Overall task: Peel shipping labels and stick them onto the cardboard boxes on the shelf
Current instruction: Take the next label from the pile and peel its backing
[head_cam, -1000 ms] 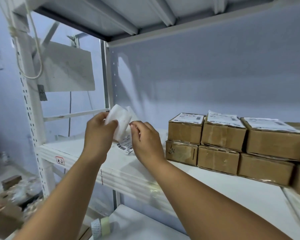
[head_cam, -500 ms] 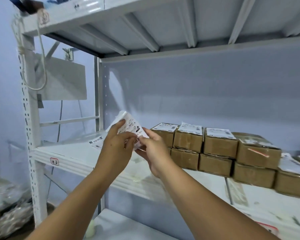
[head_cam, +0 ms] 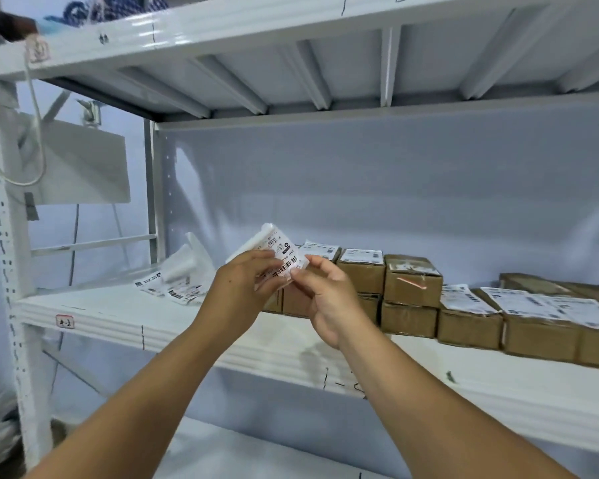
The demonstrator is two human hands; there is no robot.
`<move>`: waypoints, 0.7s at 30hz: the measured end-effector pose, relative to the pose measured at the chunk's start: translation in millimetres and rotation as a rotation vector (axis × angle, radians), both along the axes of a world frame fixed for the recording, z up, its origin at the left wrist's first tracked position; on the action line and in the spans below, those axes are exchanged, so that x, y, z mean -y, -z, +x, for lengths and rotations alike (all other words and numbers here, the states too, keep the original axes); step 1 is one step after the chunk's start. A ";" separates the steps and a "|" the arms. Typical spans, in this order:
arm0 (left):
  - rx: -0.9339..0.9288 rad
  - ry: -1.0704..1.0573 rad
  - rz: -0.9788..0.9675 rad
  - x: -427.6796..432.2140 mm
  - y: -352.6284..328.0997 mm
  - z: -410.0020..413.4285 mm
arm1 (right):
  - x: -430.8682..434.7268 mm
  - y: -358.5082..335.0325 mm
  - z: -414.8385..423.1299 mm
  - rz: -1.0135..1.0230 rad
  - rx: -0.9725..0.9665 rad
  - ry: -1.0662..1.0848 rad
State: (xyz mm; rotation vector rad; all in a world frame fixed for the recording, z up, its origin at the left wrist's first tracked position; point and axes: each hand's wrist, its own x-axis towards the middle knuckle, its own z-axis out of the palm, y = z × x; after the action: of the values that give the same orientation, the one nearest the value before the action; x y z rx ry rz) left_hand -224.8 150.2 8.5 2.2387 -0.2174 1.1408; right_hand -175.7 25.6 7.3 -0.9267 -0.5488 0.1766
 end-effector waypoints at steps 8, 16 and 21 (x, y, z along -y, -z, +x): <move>-0.004 0.019 0.082 47.1 0.6 8.6 | 45.3 8.5 7.5 -0.038 0.015 0.119; -0.220 0.246 -0.194 86.5 4.7 24.9 | 89.6 15.9 12.5 -0.227 0.064 0.344; -0.253 0.258 -0.495 113.3 3.3 34.5 | 119.0 15.4 10.8 -0.242 -0.030 0.433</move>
State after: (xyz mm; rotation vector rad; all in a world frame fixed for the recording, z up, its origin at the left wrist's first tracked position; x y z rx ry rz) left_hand -190.4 36.9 5.2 1.8249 -0.1007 0.6756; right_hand -164.9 -93.4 -8.0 -1.2545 -0.2913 -0.1372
